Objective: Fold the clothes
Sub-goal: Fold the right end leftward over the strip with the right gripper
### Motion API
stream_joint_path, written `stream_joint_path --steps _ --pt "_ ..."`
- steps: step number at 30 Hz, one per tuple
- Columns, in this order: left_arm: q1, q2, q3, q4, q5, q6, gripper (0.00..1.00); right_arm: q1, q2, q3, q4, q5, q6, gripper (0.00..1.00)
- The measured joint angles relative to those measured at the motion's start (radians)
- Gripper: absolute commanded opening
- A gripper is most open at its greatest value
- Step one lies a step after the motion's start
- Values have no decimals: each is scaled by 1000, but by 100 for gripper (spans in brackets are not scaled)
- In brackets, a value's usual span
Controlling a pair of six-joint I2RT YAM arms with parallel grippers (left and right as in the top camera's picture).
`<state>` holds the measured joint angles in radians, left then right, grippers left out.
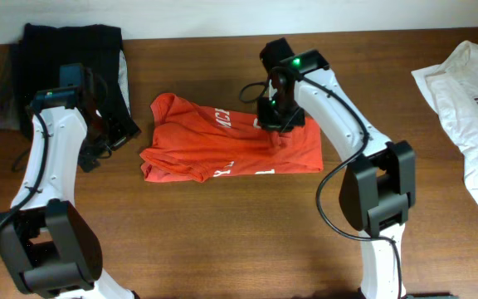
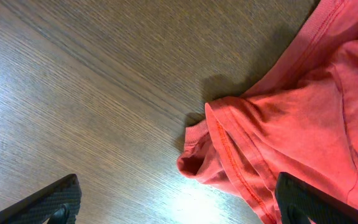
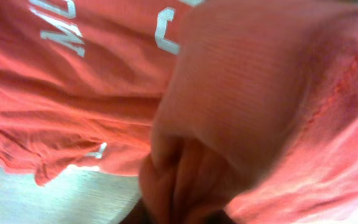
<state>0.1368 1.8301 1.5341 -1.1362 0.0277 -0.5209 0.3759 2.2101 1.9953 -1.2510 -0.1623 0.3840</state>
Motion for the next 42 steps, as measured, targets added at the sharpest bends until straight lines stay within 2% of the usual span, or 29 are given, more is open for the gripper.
stream_joint_path --steps 3,4,5,6,7,11,17,21,23,25,29,34,38,40,41,42 --pt "0 0 0 4 0 0 99 11 5 -3 5 -3 6 27" --pt "0 0 0 4 0 0 99 14 5 -3 9 -5 6 35" --pt "0 0 0 5 0 0 99 17 5 -3 11 -6 6 59" --pt "0 0 0 4 0 0 99 21 5 -3 11 -13 10 71" --pt "0 0 0 5 0 0 99 21 5 -3 11 -16 6 71" --pt "0 0 0 6 -1 0 99 4 5 -3 -1 -16 -2 72" --pt "0 0 0 7 -1 0 99 -111 5 -11 -50 -13 -14 72" --pt "0 0 0 4 -1 0 99 -63 8 -122 37 -17 -25 68" --pt "0 0 0 -1 -1 0 99 -24 15 -184 77 -24 -25 55" --pt "0 0 0 -1 -1 0 99 -5 17 -219 104 -32 -21 50" --pt "0 0 0 -1 -1 0 99 11 19 -281 157 -51 -11 17" --pt "0 0 0 6 -1 0 99 11 19 -270 157 -57 -2 9" --pt "0 0 0 12 -1 0 99 14 20 -177 102 -57 0 8" --pt "0 0 0 16 -1 0 99 27 20 -151 105 -57 2 12" --pt "0 0 0 16 -1 0 99 34 20 -151 105 -57 2 18" --pt "0 0 0 16 -1 0 99 51 20 -151 104 -57 2 36"
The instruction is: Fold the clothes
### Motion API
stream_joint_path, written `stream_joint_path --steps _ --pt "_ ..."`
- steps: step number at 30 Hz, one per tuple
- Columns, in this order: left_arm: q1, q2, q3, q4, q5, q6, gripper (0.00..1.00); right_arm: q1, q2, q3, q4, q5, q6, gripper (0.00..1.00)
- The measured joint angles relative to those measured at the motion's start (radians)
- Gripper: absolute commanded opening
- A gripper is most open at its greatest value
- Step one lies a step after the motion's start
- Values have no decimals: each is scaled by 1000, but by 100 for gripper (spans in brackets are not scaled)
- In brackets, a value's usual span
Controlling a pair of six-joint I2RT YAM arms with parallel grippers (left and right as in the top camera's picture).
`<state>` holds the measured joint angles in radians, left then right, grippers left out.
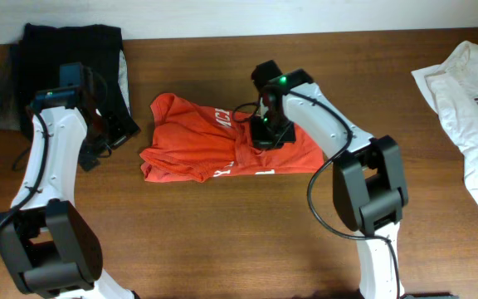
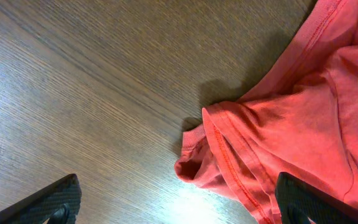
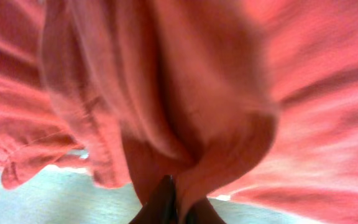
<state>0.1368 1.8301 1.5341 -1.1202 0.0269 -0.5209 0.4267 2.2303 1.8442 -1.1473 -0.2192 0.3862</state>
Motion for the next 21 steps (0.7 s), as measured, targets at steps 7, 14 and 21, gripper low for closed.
stream_joint_path --steps 7,14,21 --pt "0 0 0 2 0 0 99 152 0 0 -1 -4 -24 22" --pt "0 0 0 7 0 0 99 10 0 219 -195 35 -53 65" --pt "0 0 0 9 0 0 99 -145 0 174 -85 30 -55 14"
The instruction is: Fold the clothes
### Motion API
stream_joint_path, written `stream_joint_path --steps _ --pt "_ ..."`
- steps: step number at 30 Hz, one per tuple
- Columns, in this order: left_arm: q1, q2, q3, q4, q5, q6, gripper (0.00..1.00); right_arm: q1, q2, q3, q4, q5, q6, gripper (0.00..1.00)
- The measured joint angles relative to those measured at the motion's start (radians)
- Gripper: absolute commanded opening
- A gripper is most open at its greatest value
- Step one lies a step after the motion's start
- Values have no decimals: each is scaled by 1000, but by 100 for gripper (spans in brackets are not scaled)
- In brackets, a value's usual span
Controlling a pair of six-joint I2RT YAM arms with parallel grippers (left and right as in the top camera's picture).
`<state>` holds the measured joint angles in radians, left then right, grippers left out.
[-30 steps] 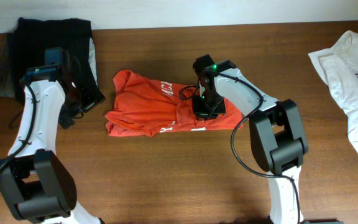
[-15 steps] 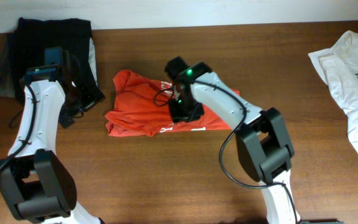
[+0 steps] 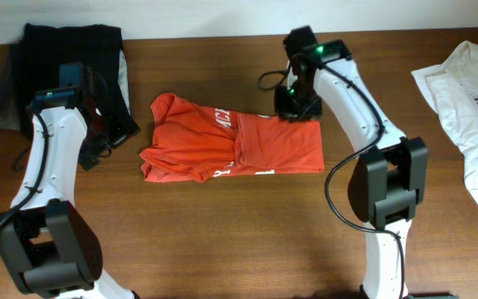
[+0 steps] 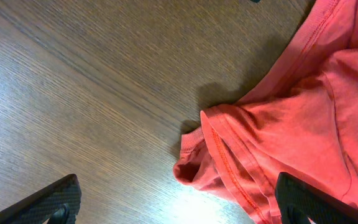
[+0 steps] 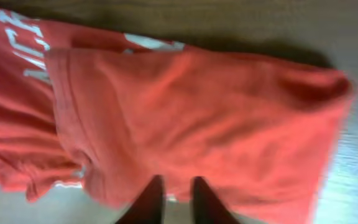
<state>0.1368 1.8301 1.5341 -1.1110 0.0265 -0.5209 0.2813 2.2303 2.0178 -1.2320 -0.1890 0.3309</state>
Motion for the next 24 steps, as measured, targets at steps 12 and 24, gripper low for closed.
stream_joint_path --steps 12,24 --pt "0 0 0 0 0 0 99 219 15 -307 418 -26 35 36" --pt "0 38 0 127 95 147 99 -20 10 298 -174 167 36 98"
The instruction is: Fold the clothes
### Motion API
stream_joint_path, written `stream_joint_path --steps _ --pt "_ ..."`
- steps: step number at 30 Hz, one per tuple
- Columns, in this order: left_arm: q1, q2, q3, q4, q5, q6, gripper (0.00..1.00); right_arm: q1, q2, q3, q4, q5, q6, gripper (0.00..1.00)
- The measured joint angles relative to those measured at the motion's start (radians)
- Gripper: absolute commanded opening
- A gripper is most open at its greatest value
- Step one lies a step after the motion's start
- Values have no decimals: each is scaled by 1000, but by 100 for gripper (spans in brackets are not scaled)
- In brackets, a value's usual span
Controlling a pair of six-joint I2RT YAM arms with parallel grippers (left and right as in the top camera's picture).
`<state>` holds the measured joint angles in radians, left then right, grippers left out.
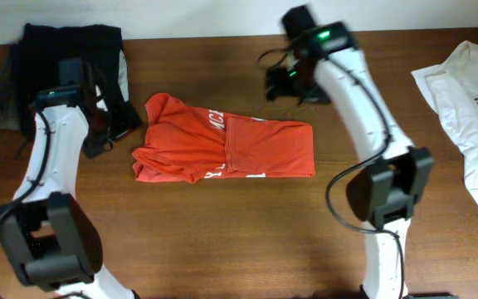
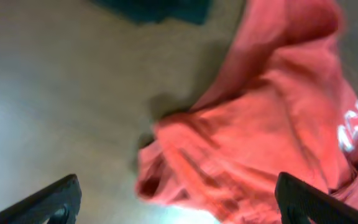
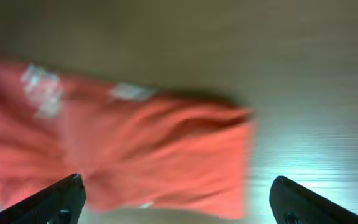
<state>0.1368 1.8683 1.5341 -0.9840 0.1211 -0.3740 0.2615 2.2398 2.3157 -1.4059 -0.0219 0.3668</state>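
Note:
The red shirt [image 1: 222, 148] lies on the table in a long band, its right part folded over to the middle, white print showing. In the blurred left wrist view its bunched left sleeve [image 2: 185, 162] lies between and ahead of the fingers. My left gripper [image 1: 104, 129] is open, just left of that sleeve [image 2: 179, 202]. My right gripper [image 1: 282, 81] hangs open behind the shirt's back right edge, clear of the cloth. In the right wrist view, the shirt's [image 3: 154, 155] right end lies below the gripper [image 3: 178, 202], nothing between the fingers.
A pile of black clothes [image 1: 65, 50] lies at the back left, close behind my left arm; a dark edge of it [image 2: 154, 9] shows in the left wrist view. A white shirt [image 1: 471, 108] lies crumpled at the right edge. Bare wooden table [image 1: 222, 241] runs along the front.
My right gripper was low at the shirt's back right edge with its fingers close together; now it is open and higher, behind the shirt. My left gripper has shifted, and its view now takes in more of the sleeve.
My right gripper was shut on a bunch of red cloth over the shirt's right half, then held it at the shirt's middle. Then the right part lay folded flat, the gripper at its back edge. Now that gripper is open and clear. My left gripper stayed open by the sleeve.

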Motion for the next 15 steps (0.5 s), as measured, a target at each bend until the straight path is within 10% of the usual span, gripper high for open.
stream_joint_path --steps 15 --pt "54 291 4 210 434 423 99 -496 0 23 -76 107 -1 98"
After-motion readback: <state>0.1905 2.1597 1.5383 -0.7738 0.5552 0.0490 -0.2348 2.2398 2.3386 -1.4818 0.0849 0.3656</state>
